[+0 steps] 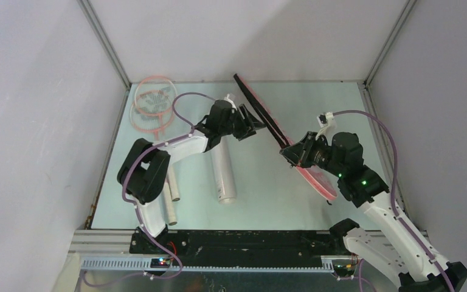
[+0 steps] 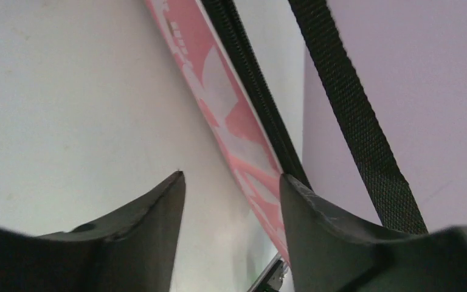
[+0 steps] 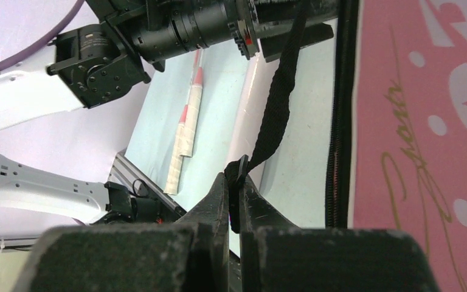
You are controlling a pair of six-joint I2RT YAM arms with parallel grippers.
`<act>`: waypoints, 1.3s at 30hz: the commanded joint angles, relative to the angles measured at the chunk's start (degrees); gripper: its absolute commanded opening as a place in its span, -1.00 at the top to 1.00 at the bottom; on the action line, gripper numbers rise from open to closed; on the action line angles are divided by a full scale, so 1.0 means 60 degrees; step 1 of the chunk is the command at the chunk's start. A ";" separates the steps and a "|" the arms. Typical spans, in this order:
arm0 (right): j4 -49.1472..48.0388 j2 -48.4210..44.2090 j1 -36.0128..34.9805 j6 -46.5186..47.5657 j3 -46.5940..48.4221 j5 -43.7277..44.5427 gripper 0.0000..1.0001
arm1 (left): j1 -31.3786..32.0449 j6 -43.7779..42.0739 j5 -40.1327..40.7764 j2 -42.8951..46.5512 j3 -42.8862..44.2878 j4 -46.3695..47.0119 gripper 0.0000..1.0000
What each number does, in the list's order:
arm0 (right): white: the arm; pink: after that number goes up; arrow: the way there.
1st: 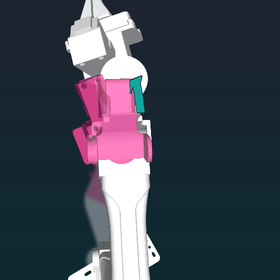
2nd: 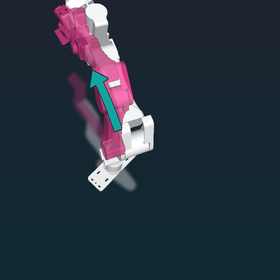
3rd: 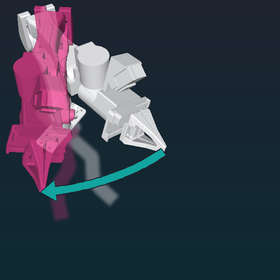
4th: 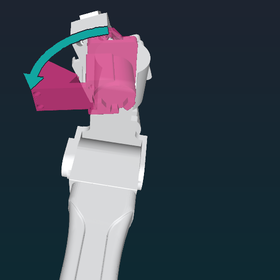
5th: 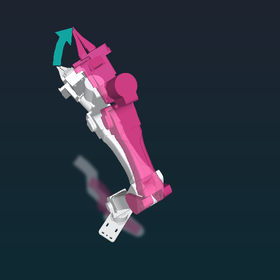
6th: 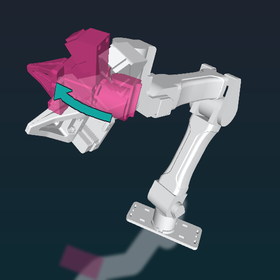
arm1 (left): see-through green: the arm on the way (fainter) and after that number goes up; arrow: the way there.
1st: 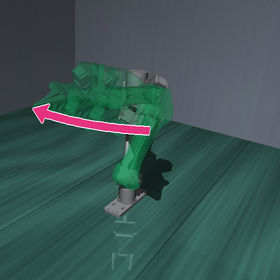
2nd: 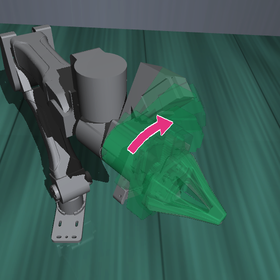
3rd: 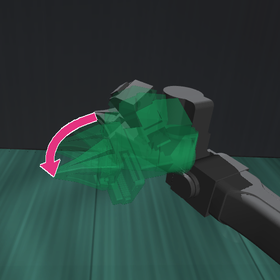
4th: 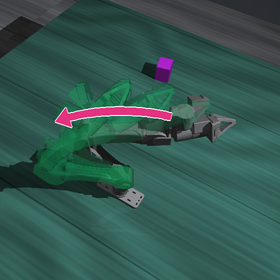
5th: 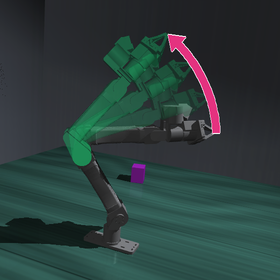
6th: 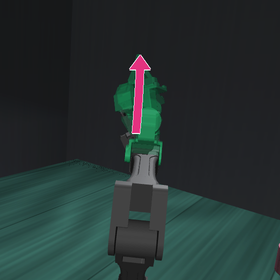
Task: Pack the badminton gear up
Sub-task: Open the racket bag at the center of the board.
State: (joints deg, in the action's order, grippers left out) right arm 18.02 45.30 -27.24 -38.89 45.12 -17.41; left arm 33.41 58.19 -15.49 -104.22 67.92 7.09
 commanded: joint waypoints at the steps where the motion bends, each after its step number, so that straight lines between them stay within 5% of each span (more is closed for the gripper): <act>1: -0.0728 -0.0186 0.0054 -0.0138 0.0009 -0.0095 1.00 | -0.0133 0.0756 -0.0928 0.0144 -0.0207 0.1554 -0.35; 7: -0.1255 -0.0050 0.0044 -0.0298 0.0009 -0.0191 1.00 | 0.0047 0.0124 -0.0112 -0.0108 0.0294 -0.0116 -0.53; 12: -0.1573 -0.0123 0.0053 -0.0432 0.0009 -0.0130 1.00 | 0.0210 -0.0023 -0.0138 -0.0641 0.0610 -0.0532 -0.32; 14: -0.1680 -0.0163 0.0014 -0.0435 -0.0028 -0.0180 1.00 | 0.0298 -0.0204 0.0029 -0.0886 0.0788 -0.0762 0.01; 15: -0.1805 -0.0243 0.0007 -0.0470 -0.0068 -0.0344 1.00 | 0.0302 -0.0249 0.0090 -0.0957 0.0864 -0.0758 0.42; 17: -0.2081 -0.0416 0.0001 -0.0623 -0.0305 -0.0734 1.00 | 0.0256 -0.0578 0.0157 -0.1162 0.1308 -0.0897 0.91; 19: -0.1870 -0.0643 0.0000 -0.0644 -0.0481 -0.0885 0.99 | 0.0173 -0.1449 0.0533 -0.1193 0.2076 -0.1095 0.99; 23: -0.0045 -0.1264 0.0582 0.0114 -0.0084 -0.0451 0.70 | -0.0018 -0.5540 0.0719 -0.0654 0.3672 -0.1797 1.00; 26: 0.1283 -0.1723 0.1170 0.0698 0.0384 0.0357 -0.08 | -0.0018 -0.7754 0.0248 -0.0098 0.5157 -0.2819 1.00; 28: 0.1692 -0.1782 0.1569 0.0936 0.0755 0.0871 -0.41 | 0.0029 -0.8945 -0.0591 0.0372 0.5467 -0.3013 1.00; 32: 0.1854 -0.1354 0.2161 0.1158 0.1709 0.1483 -0.61 | 0.0832 -1.1047 0.0245 0.1354 0.5662 -0.4109 1.00; 39: 0.0409 -0.0042 0.2243 0.0664 0.2738 0.1418 -0.66 | 0.2661 -1.3519 0.2190 0.2026 0.5219 -0.5465 1.00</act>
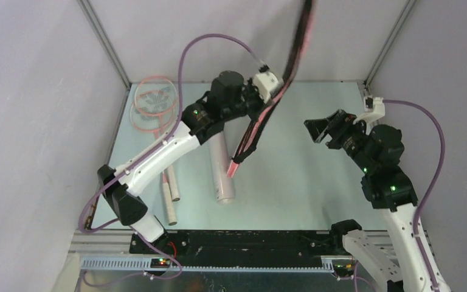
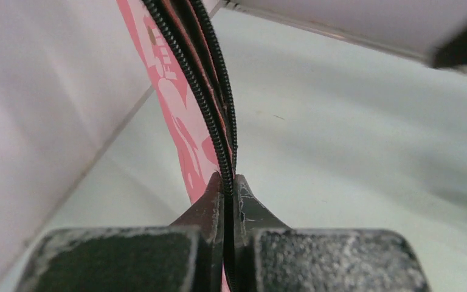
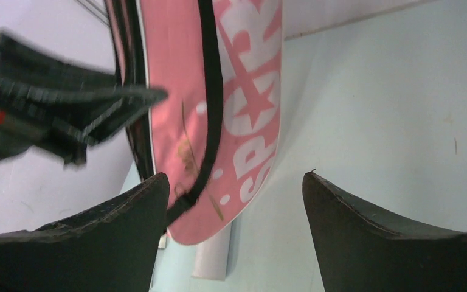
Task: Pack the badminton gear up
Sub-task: Open the racket bag at the center of the board.
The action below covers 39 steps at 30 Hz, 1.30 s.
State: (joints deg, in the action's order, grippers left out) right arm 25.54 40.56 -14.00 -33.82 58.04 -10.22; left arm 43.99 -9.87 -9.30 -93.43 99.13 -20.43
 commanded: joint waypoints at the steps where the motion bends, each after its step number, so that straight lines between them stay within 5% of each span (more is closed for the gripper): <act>1: -0.1049 0.1032 0.0012 -0.0268 0.0656 0.0259 -0.66 | 0.1017 -0.2221 0.1340 0.0179 0.0068 -0.1061 1.00; 9: -0.1530 0.2040 -0.0503 -0.0214 0.0931 0.1207 -0.70 | 0.1420 -0.1164 0.1888 -0.0650 0.1429 -0.1734 1.00; 17: -0.1071 0.2156 -0.0605 -0.1302 0.0866 0.2911 -0.72 | 0.1611 -0.0850 0.1623 -0.0879 0.1415 -0.1521 1.00; 30: -0.1891 0.2579 -0.1192 -0.1744 0.0343 0.3583 -0.71 | 0.1853 -0.0677 0.1886 -0.0877 0.1188 -0.1352 1.00; 39: -0.1033 0.2976 -0.0804 -0.1830 -0.0054 0.3792 -0.37 | 0.2018 -0.0848 0.1635 -0.0115 0.0169 -0.0642 1.00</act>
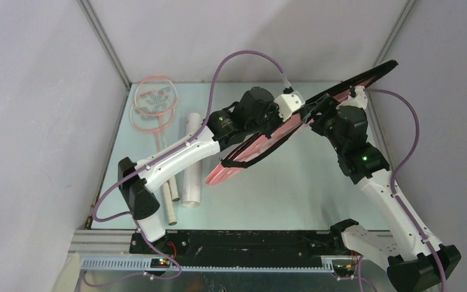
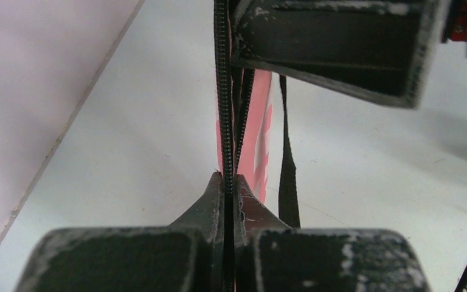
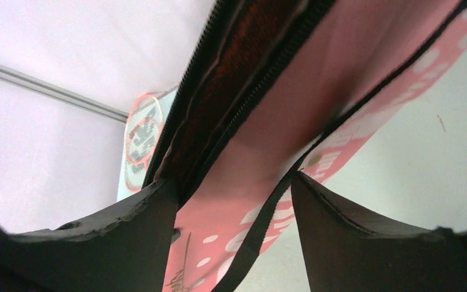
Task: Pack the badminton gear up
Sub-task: Open the racket bag at the center of the board.
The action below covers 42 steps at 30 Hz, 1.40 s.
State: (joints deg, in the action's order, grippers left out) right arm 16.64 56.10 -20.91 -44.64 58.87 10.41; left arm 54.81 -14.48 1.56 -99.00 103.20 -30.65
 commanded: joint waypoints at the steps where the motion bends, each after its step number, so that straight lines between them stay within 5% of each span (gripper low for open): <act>1: 0.0449 0.0477 0.0443 -0.0150 -0.0189 0.0217 -0.34 | 0.0279 -0.0275 -0.0162 0.1021 -0.0702 0.1196 1.00; 8: 0.0414 0.1247 0.0698 -0.0322 -0.0188 -0.0776 0.22 | 0.0989 -0.0911 0.0624 0.1718 -0.2223 0.2501 1.00; 11: 0.0478 0.1156 0.0663 -0.0250 -0.0447 -0.0968 0.93 | 0.1016 -0.0638 0.0860 0.1730 -0.2398 0.2695 0.98; 13: -0.0007 0.0929 0.0604 0.0222 -0.0641 -0.1117 1.00 | 0.1017 -0.0458 0.0931 0.1705 -0.2466 0.2731 0.45; 14: -0.0065 0.0858 0.0601 0.0732 -0.0569 -0.1134 1.00 | 0.1017 -0.0322 0.1114 0.1690 -0.2472 0.2719 -0.08; 16: -0.0117 0.0664 0.0617 0.1640 -0.0252 -0.1234 1.00 | 0.1006 -0.0053 0.1481 0.1691 -0.2413 0.2631 -0.73; 18: -0.0197 0.0554 0.0671 0.2487 0.0156 -0.1955 1.00 | 0.0995 0.0250 0.1803 0.1710 -0.2257 0.2604 -0.96; 21: -0.0247 0.0495 0.0577 0.3104 0.0618 -0.3498 1.00 | 0.0912 0.0593 0.2289 0.1569 -0.1763 0.2522 -0.99; 30: 0.0438 0.0418 -0.0092 0.2794 0.1227 -0.3154 1.00 | 0.0695 0.0882 0.1553 0.1450 -0.1813 0.2289 -0.96; 34: 0.0217 0.0191 -0.0180 0.3129 0.1267 -0.3780 1.00 | 0.0541 0.1105 0.2909 0.1251 -0.1802 0.2004 -0.45; 42: 0.0826 -0.0362 -0.0008 0.3502 0.1662 -0.4201 1.00 | 0.0038 0.1722 0.3969 0.0896 -0.2400 0.1322 -0.30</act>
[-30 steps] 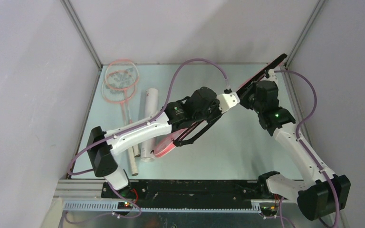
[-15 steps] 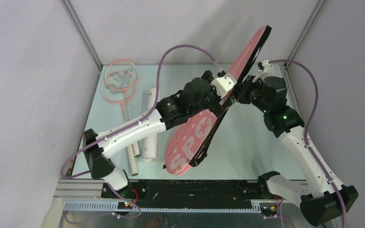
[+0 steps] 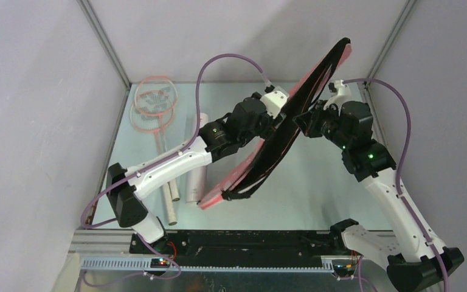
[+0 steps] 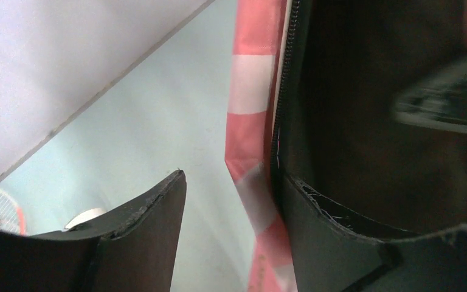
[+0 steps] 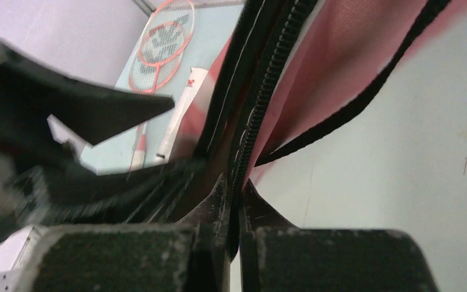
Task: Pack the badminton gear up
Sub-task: Open the racket bag at the center of the board.
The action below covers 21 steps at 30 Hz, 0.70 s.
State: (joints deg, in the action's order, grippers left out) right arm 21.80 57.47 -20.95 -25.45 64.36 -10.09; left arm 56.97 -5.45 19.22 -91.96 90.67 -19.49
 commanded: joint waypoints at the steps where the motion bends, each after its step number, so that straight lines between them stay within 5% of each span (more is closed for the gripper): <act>1: -0.0003 -0.0656 0.0010 0.0328 0.0753 -0.0782 1.00 | -0.0324 0.0165 0.1010 -0.0289 -0.0352 -0.0601 -0.29; 5: 0.0170 -0.0789 0.0337 0.0164 0.0766 -0.0403 1.00 | -0.0325 0.0431 0.0562 -0.0134 -0.0731 -0.0939 -0.29; 11: 0.0742 -0.1434 0.1096 0.0272 0.0759 0.0000 1.00 | -0.0370 0.0818 0.0313 0.0162 -0.1651 -0.0885 0.06; 13: 0.1073 -0.1722 0.1423 0.0336 0.0758 0.0252 1.00 | -0.0444 0.0837 0.0032 0.0217 -0.1844 -0.0889 0.47; 14: 0.1181 -0.1887 0.1549 0.0406 0.0751 0.0293 1.00 | -0.0480 0.1037 -0.0062 0.0234 -0.1879 -0.0871 0.87; 15: 0.1357 -0.1961 0.1743 0.0427 0.0732 0.0342 1.00 | -0.0536 0.1076 -0.0095 0.0244 -0.1916 -0.0888 0.97; 21: 0.1911 -0.2466 0.2433 0.0520 0.0107 0.0365 1.00 | -0.0705 0.0329 0.0970 0.0618 -0.1322 -0.0631 1.00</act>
State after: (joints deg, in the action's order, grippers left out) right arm 36.38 45.08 -9.17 -24.16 65.19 -11.70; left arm 54.46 -0.10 19.07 -92.23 79.88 -20.80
